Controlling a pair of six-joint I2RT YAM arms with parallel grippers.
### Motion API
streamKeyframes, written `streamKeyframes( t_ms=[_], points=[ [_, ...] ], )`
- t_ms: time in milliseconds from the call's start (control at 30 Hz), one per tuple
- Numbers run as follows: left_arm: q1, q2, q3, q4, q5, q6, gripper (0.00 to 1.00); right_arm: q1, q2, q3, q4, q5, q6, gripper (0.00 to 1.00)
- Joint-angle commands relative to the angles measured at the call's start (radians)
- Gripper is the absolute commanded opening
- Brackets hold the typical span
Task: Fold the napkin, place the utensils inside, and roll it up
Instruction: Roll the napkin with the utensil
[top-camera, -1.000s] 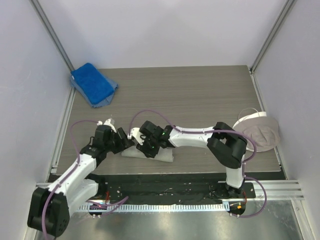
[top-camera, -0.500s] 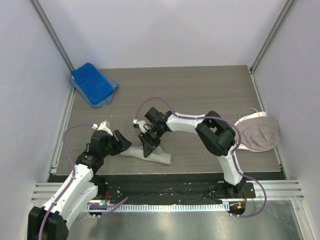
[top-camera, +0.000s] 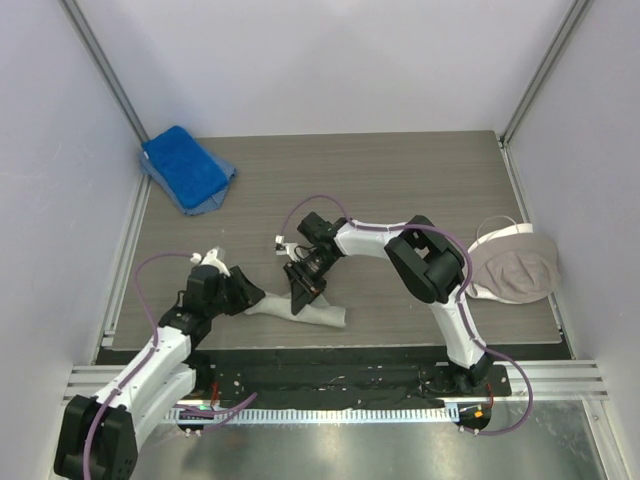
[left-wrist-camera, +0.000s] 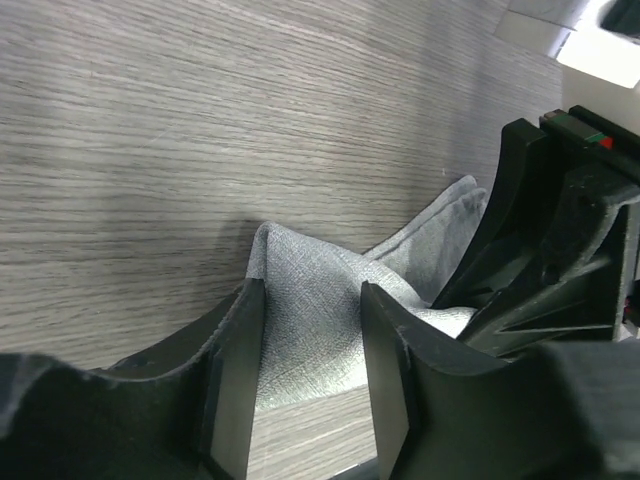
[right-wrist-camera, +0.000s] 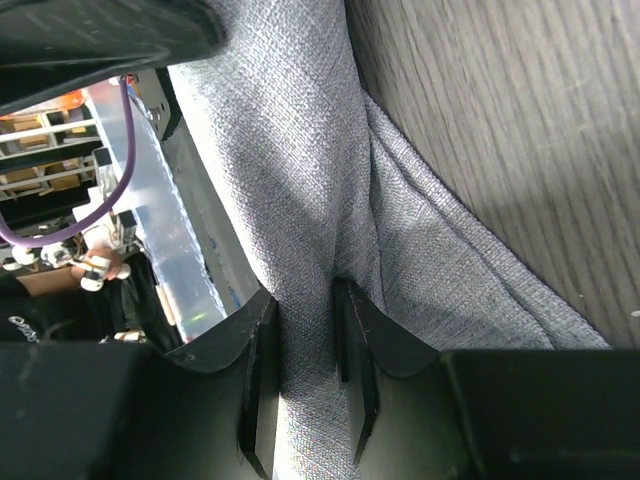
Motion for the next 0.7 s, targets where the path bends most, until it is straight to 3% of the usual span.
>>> streamKeyframes(
  t_ms=[0, 33, 233, 367, 500, 667],
  points=[
    [0.0, 0.026, -0.019, 0.091, 0.031, -0.019, 0.44, -0.006, 0.041, 0.012, -0.051, 0.057, -0.007, 0.32],
    [0.002, 0.033, -0.02, 0.098, 0.033, -0.021, 0.42, -0.007, 0.039, 0.016, -0.053, 0.058, -0.007, 0.32],
    [0.002, 0.088, -0.001, 0.076, 0.043, -0.018, 0.0, -0.009, -0.069, 0.043, -0.065, 0.162, 0.009, 0.37],
    [0.0, 0.118, 0.015, 0.064, 0.053, -0.016, 0.0, 0.013, -0.197, 0.049, -0.066, 0.265, 0.005, 0.52],
    [0.002, 0.151, 0.044, 0.02, 0.048, -0.011, 0.0, 0.097, -0.325, 0.011, -0.028, 0.565, -0.056, 0.61],
    [0.002, 0.197, 0.114, -0.065, 0.017, -0.004, 0.0, 0.24, -0.459, -0.164, 0.162, 0.882, -0.167, 0.69]
  ],
)
